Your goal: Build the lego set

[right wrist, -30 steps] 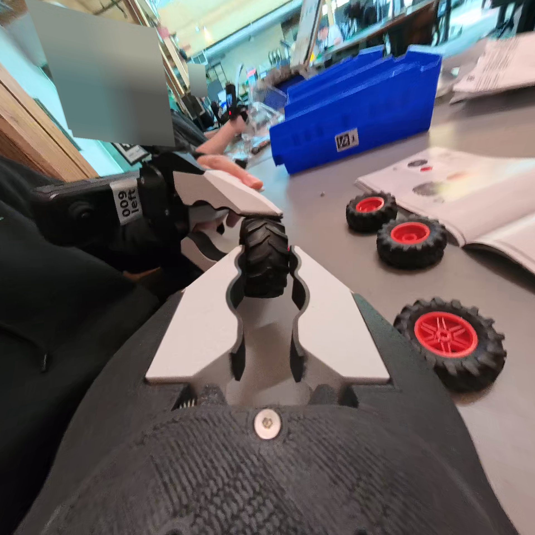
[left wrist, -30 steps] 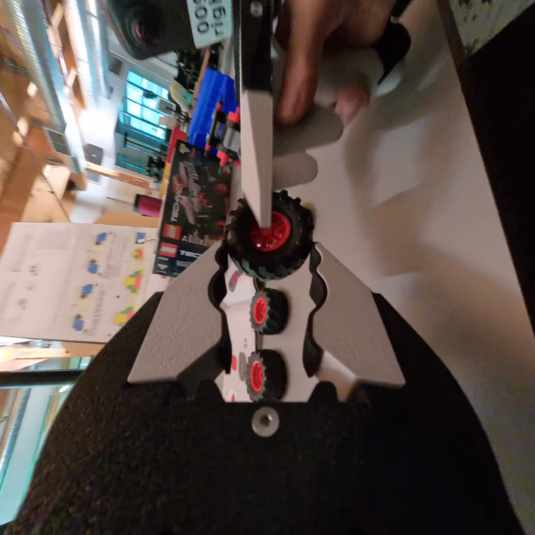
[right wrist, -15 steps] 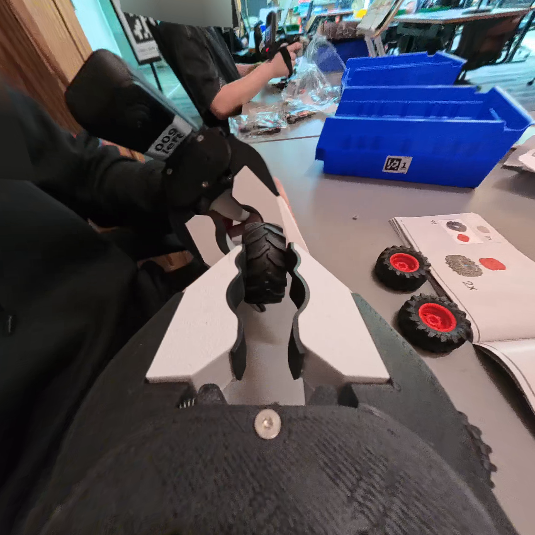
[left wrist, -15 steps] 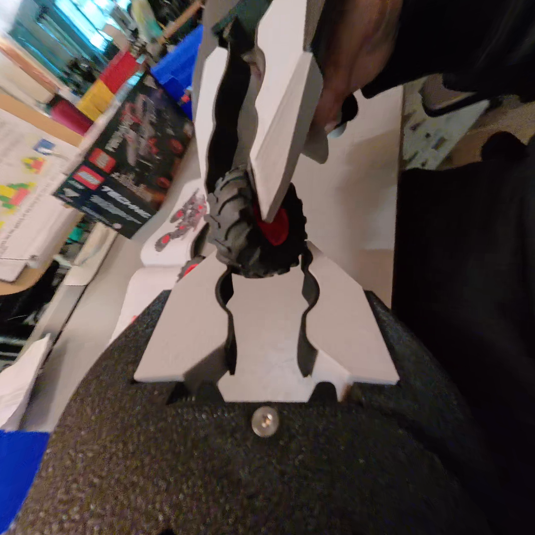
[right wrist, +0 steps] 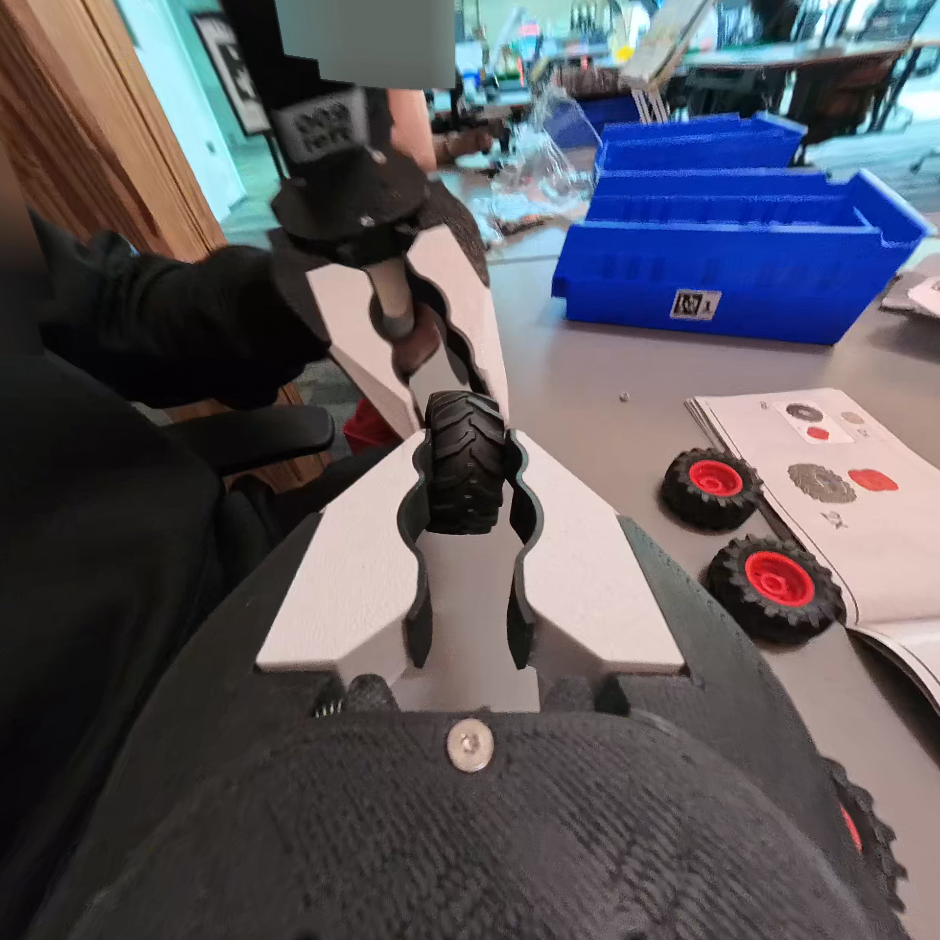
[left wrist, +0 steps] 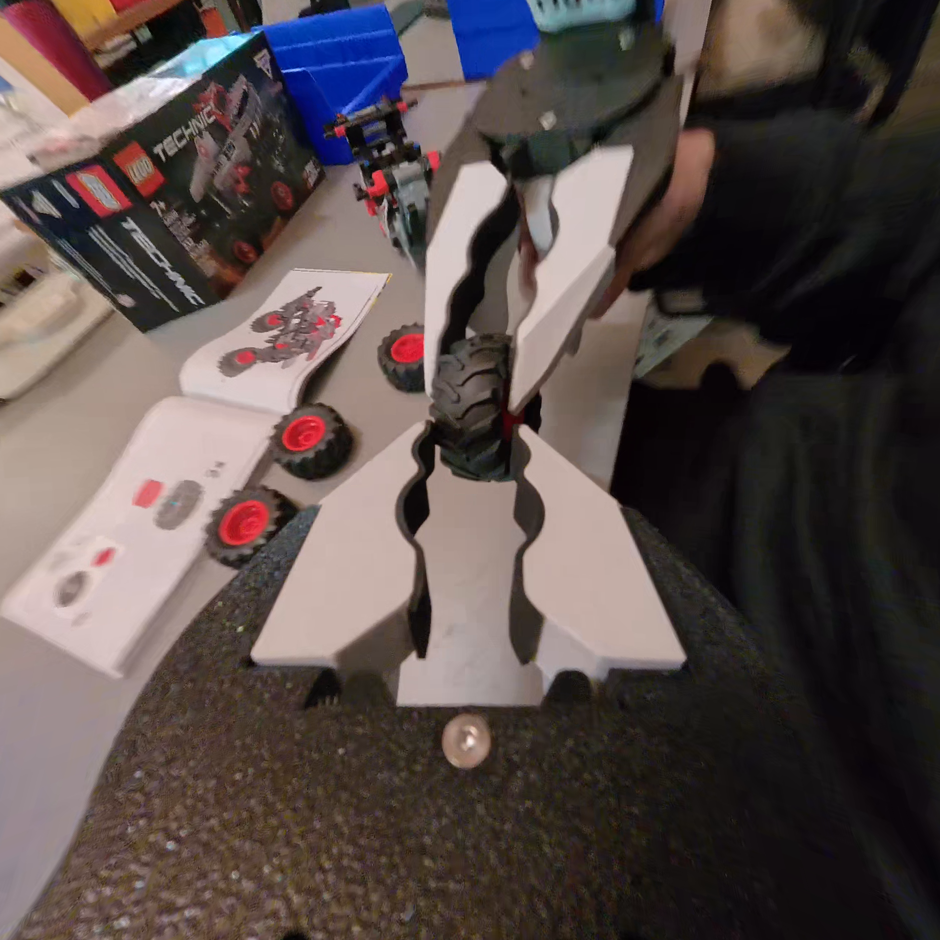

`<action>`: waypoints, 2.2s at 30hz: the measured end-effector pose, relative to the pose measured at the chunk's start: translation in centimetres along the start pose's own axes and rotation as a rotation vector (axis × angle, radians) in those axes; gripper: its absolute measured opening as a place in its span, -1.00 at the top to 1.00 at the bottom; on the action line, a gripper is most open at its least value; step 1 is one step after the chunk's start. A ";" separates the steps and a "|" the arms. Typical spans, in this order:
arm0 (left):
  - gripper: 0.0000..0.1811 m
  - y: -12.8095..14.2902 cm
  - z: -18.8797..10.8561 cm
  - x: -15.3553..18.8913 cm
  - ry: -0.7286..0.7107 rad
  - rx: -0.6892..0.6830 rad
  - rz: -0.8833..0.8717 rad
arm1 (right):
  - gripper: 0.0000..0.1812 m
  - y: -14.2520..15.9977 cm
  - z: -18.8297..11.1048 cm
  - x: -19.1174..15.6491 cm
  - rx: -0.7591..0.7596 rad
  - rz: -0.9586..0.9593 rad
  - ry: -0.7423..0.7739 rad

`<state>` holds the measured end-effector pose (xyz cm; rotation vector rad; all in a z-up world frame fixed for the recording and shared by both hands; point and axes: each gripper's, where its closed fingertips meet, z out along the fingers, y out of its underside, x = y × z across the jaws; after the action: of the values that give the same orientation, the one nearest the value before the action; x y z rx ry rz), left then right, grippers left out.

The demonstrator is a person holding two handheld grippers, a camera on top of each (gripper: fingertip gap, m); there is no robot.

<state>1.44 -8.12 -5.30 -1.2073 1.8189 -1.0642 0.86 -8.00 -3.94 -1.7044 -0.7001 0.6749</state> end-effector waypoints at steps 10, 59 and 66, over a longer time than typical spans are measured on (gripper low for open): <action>0.74 -2.4 -0.9 -1.3 0.095 0.248 -0.400 | 0.56 -0.3 -0.3 0.2 0.099 0.103 0.032; 0.65 -1.4 -0.5 -0.7 0.093 0.081 -0.201 | 0.73 1.5 1.3 -1.0 0.119 0.394 -0.134; 0.76 -1.1 0.3 0.6 0.205 -0.001 -0.262 | 0.73 1.6 0.9 -1.3 0.067 0.229 -0.096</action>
<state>1.96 -8.97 -4.53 -1.4090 1.8472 -1.3773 -0.46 -8.71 -5.56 -1.7139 -0.5459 0.9354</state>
